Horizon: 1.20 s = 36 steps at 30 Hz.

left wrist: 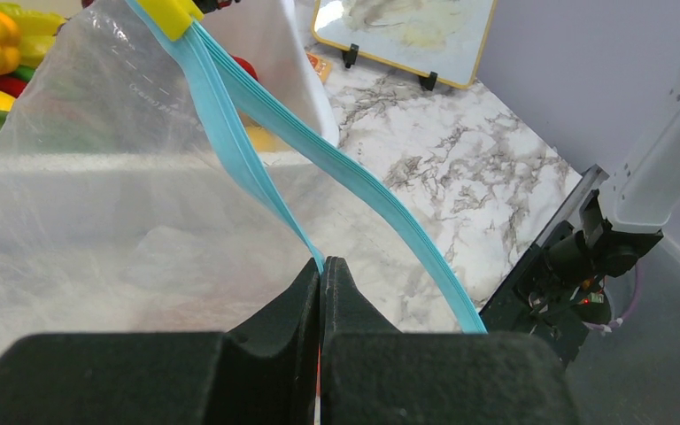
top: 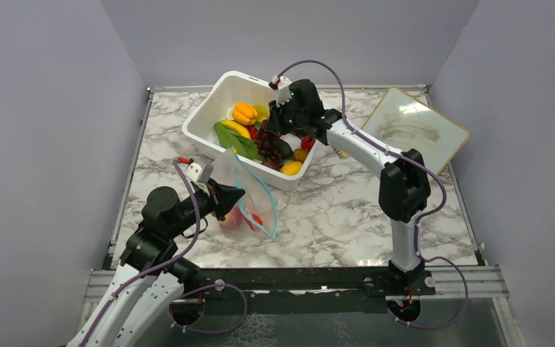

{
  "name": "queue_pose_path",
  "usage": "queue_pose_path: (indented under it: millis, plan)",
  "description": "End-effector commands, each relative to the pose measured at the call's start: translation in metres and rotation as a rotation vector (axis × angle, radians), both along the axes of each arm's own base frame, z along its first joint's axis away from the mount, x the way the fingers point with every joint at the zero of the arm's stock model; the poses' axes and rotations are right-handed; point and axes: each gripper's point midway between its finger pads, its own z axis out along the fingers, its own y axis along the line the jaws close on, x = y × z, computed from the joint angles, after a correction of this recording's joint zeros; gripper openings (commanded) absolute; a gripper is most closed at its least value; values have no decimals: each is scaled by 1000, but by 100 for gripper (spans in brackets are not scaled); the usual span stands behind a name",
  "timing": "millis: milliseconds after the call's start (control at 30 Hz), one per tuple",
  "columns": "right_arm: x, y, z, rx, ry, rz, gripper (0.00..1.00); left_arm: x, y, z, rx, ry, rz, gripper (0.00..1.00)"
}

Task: Place the food in the zip-top bag and seal the zipper
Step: Pick up the fake fruit from the bin, then place the fake fruit in the zipper food storage bag.

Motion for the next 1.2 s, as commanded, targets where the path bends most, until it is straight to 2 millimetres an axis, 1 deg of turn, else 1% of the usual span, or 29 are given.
queue_pose_path:
  millis: [0,167,367,500,733,900,1000,1167]
  plan:
    - [-6,-5,57,68,-108,-22,1,2,-1,1,1,-16,-4,0]
    - [-23,-16,78,84,-117,-18,1,2,0,0,0,-13,2,0]
    - [-51,-36,107,120,-127,-32,1,4,-1,-3,5,2,2,0]
    - [-76,-50,128,162,-134,-26,1,3,-4,-2,0,2,-16,0]
    - [-122,-67,153,236,-121,28,1,2,-5,-2,-16,10,-18,0]
    - [-157,-73,165,283,-93,104,1,2,-6,-3,-19,20,-21,0]
    - [-175,-79,178,315,-99,130,1,2,-5,-3,-21,23,-18,0]
    - [-199,-82,205,391,-122,199,1,2,-5,-2,-28,28,-10,0]
